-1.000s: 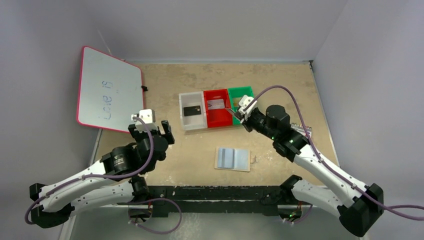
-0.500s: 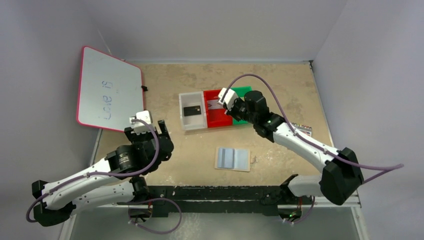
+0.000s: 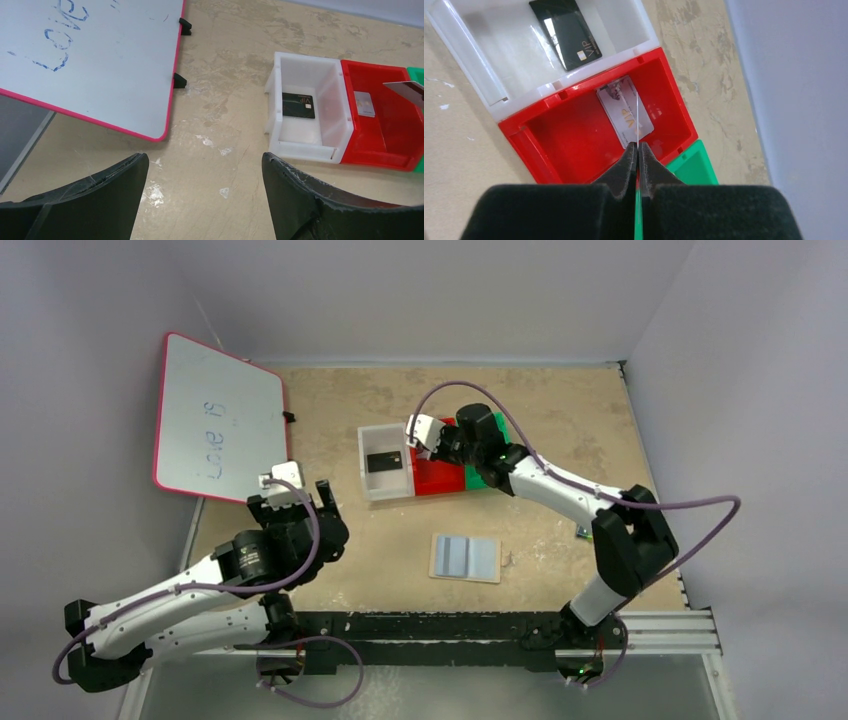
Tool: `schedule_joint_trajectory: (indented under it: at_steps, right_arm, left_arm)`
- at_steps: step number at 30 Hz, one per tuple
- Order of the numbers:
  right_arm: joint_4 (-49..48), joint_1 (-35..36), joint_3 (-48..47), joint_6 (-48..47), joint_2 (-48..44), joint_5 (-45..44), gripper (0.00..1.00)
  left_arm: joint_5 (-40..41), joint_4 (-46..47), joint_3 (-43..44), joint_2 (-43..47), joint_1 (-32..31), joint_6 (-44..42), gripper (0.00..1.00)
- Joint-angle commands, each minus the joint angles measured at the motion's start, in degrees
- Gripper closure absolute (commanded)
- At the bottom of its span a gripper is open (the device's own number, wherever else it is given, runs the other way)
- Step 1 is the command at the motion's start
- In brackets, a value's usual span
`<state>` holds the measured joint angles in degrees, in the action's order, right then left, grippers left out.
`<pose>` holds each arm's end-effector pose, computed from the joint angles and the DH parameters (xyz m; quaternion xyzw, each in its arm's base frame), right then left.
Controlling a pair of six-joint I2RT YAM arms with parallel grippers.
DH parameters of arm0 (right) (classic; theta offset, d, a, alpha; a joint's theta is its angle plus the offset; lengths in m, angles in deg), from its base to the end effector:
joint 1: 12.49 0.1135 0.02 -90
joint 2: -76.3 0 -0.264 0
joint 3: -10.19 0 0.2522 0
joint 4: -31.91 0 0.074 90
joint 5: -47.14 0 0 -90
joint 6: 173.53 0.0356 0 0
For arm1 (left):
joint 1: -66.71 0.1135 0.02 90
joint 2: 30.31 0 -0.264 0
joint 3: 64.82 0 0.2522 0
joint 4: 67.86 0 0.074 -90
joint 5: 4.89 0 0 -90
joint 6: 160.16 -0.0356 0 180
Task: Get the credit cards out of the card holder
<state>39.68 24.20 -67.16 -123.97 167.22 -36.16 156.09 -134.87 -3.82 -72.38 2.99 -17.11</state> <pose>0.2952 0.2252 0.2785 -0.5397 0.6240 0.0298 0.5643 0.0832 -0.0925 0.3085 -0.1361 0.7764 0.0362 0.6144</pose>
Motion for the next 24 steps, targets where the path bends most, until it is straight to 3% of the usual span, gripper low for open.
schedule_joint_trajectory:
  at_steps: [1, 16, 24]
  right_arm:
    - [-1.69, -0.21, -2.86, -7.03, 3.95, 1.38, 1.0]
    - [-2.39, -0.26, -9.29, -14.16, 17.06, -3.92, 1.0]
    - [-7.84, -1.1, -8.81, -18.75, 20.43, -3.26, 1.0]
  left_arm:
    - [2.23, -0.6, 1.97, -0.17, 0.18, 1.34, 0.16]
    - [2.72, -0.78, 1.97, 0.14, 0.18, 1.48, 0.16]
    - [4.0, -2.41, 2.6, 0.14, 0.18, 2.91, 0.16]
